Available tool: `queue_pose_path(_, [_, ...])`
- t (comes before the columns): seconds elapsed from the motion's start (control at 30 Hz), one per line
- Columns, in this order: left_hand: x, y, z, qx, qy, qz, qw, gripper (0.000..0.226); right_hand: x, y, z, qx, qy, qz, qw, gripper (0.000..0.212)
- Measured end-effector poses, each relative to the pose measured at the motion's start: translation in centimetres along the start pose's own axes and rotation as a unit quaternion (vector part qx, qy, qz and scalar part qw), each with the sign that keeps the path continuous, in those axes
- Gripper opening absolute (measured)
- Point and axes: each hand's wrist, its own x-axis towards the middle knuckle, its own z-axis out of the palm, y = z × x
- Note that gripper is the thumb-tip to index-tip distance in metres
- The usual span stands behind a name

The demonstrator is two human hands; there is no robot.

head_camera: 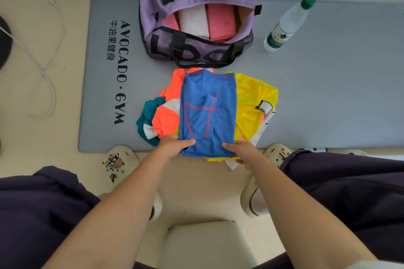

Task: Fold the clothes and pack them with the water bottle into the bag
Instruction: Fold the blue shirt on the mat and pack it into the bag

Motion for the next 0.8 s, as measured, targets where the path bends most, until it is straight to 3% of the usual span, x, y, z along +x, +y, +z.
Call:
queue_pose_path(0.13, [-1.3,-0.1,-0.1,-0.091,-0.035,-0.016,0.995,0.033,-1.5,0.3,-1.2,0.179,-0.138,-0.009,0.974,0.018])
queue_pose_path(0.23, [-2.8,-1.5,-0.1,-0.092,-0.109,-0.079,0.987,0.034,-3.0,1.1,-2.2,0.154,-0.192,0.068,0.967,0.024])
queue_pose_path(0.33, [-4.1,-2.1,0.1,-0.085,-0.14,-0.121,0.979,0.028,-3.8,1.0,-2.4,0.055,-0.169,0.094,0.98,0.022])
queue_pose_path(0.5, [-3.0,1.7,-0.7,-0.228,-0.011,0.023,0.973,0.039,-3.4,-3.3,-2.4,0.171,-0.059,-0.038,0.983,0.044])
queue_pose_path(0.6, [-2.1,5.0,-1.4,-0.267,-0.032,0.044,0.962,0.016,-2.5,-5.9,-2.7,0.24,-0.044,-0.073,0.967,0.024])
queue_pose_path(0.67, [-1.2,7.1,-2.0,-0.303,-0.045,0.048,0.951,0.024,-1.7,-7.6,-3.1,0.283,-0.053,-0.097,0.953,0.018])
queue_pose_path(0.73, [0.0,8.5,-2.7,-0.327,-0.071,0.068,0.94,0.031,-0.9,-9.1,-3.6,0.302,-0.074,-0.127,0.942,0.028])
queue_pose_path(0.8, [1.3,9.2,-3.3,-0.266,-0.088,0.091,0.956,0.024,-0.2,-10.4,-3.6,0.272,-0.076,-0.14,0.949,0.036])
